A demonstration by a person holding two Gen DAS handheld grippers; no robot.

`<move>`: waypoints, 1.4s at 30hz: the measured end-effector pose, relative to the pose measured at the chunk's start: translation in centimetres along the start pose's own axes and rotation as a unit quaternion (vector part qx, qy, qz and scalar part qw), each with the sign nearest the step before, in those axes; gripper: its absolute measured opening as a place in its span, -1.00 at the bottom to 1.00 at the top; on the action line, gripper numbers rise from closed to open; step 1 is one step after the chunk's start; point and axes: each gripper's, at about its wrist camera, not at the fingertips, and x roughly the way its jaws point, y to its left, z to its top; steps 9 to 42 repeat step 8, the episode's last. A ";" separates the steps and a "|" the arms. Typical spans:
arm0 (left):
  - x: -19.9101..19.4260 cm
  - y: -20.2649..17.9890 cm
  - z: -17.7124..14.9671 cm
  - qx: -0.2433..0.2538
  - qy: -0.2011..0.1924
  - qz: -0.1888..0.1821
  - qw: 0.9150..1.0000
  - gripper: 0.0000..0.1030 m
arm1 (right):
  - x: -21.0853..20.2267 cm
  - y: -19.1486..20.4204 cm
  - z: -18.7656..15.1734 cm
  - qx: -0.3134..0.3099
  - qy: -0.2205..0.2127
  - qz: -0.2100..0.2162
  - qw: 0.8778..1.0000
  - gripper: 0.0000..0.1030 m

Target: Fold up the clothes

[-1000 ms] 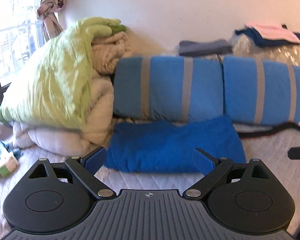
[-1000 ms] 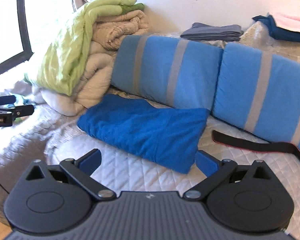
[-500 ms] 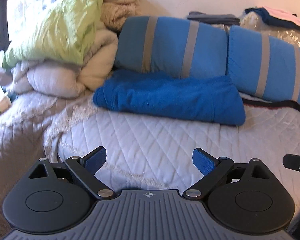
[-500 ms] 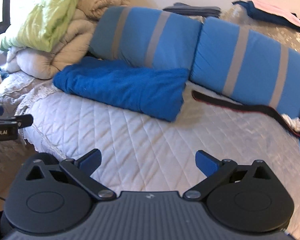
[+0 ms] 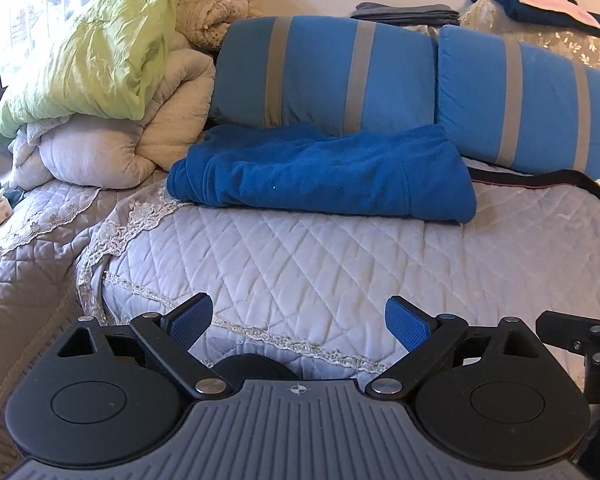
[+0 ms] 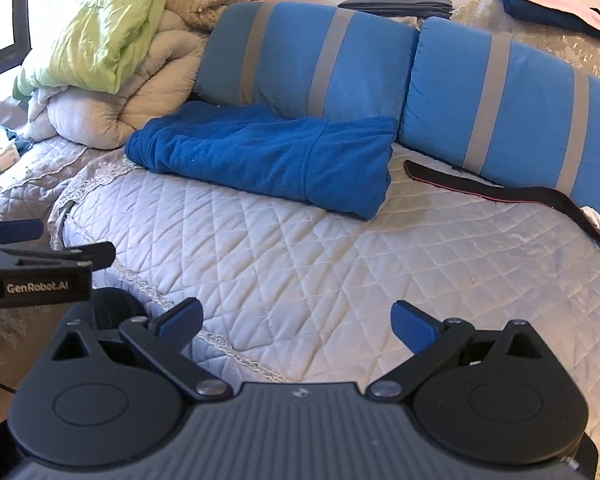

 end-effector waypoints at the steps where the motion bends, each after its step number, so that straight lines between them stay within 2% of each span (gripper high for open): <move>1: 0.0 0.0 0.0 0.000 0.001 0.000 1.000 0.84 | 0.0 -0.1 0.0 0.001 0.000 0.000 1.000 1.00; 42: -0.1 0.1 -0.1 -0.004 0.000 0.002 1.000 0.85 | 0.2 -0.4 -0.2 0.010 0.006 0.005 1.000 1.00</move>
